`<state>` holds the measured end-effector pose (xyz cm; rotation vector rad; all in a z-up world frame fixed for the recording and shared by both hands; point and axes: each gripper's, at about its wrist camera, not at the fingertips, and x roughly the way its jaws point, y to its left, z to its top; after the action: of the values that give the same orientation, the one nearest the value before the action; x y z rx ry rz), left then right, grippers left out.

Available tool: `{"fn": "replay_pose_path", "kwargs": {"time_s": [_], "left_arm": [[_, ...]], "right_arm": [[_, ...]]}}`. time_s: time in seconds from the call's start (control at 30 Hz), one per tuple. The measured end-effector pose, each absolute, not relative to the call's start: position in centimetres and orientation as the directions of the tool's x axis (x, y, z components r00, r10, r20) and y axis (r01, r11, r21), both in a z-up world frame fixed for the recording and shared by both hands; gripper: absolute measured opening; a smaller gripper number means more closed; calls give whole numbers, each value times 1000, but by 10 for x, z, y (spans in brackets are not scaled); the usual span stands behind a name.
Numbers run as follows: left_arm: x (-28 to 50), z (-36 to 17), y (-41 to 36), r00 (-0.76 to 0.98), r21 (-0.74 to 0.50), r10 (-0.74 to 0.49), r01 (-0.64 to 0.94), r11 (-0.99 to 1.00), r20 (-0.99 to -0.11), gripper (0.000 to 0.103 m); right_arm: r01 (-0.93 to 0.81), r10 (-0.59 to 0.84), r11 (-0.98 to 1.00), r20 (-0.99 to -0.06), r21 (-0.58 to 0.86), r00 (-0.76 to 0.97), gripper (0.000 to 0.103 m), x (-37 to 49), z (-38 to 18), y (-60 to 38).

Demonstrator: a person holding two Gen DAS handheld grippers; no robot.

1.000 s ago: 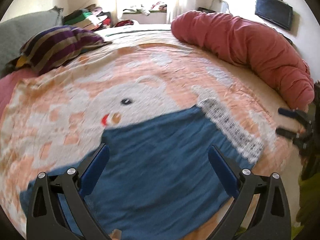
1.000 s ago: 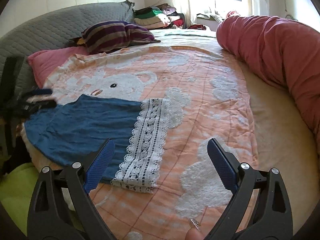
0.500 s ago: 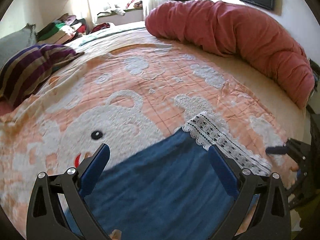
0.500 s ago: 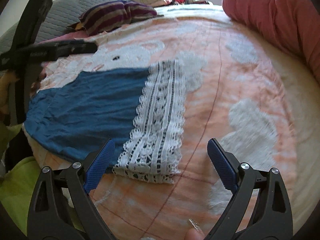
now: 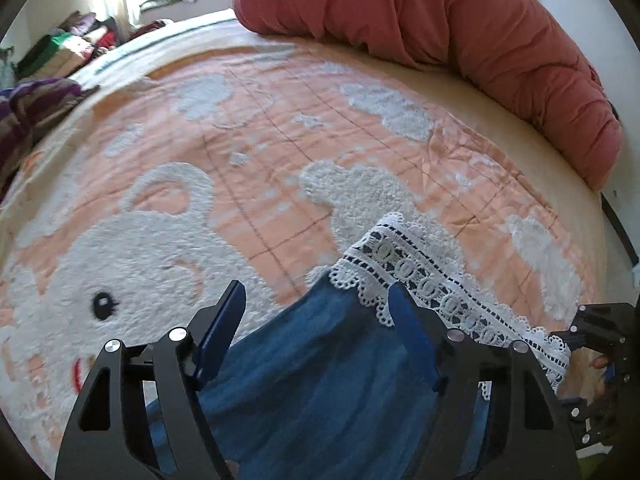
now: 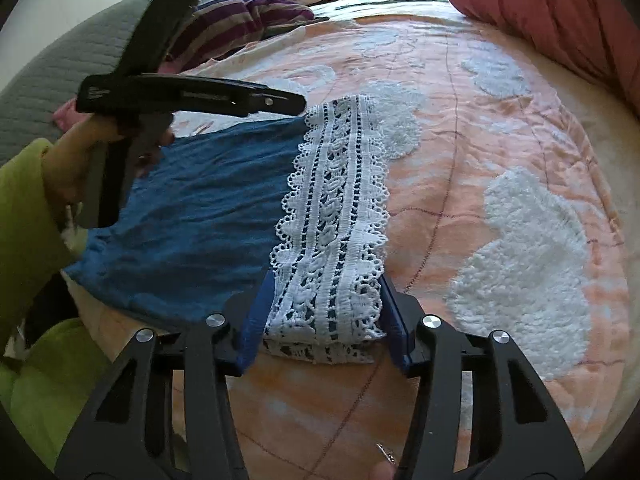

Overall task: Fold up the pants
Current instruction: 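Lift the lace leg with the right tool and fold it over the pants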

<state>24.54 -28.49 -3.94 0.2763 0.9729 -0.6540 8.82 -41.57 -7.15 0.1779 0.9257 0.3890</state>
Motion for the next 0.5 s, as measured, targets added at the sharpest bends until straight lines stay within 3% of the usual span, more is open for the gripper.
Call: {"fn": "replay_pose_path", "kwargs": {"time_s": [0.3, 0.37, 0.47, 0.5], "left_arm": [[261, -73, -297, 283, -151, -420, 649, 746, -862, 70], [261, -77, -296, 260, -188, -443, 644, 742, -858, 64], [261, -78, -291, 238, -240, -474, 625, 743, -848, 53], [260, -78, -292, 236, -244, -475, 621, 744, -847, 45]], "right_arm": [[-274, 430, 903, -716, 332, 549, 43, 90, -72, -414], [-268, 429, 903, -721, 335, 545, 45, 94, -75, -412], [-276, 429, 903, -723, 329, 541, 57, 95, -76, -406], [-276, 416, 909, -726, 312, 547, 57, 95, -75, -403]]}}
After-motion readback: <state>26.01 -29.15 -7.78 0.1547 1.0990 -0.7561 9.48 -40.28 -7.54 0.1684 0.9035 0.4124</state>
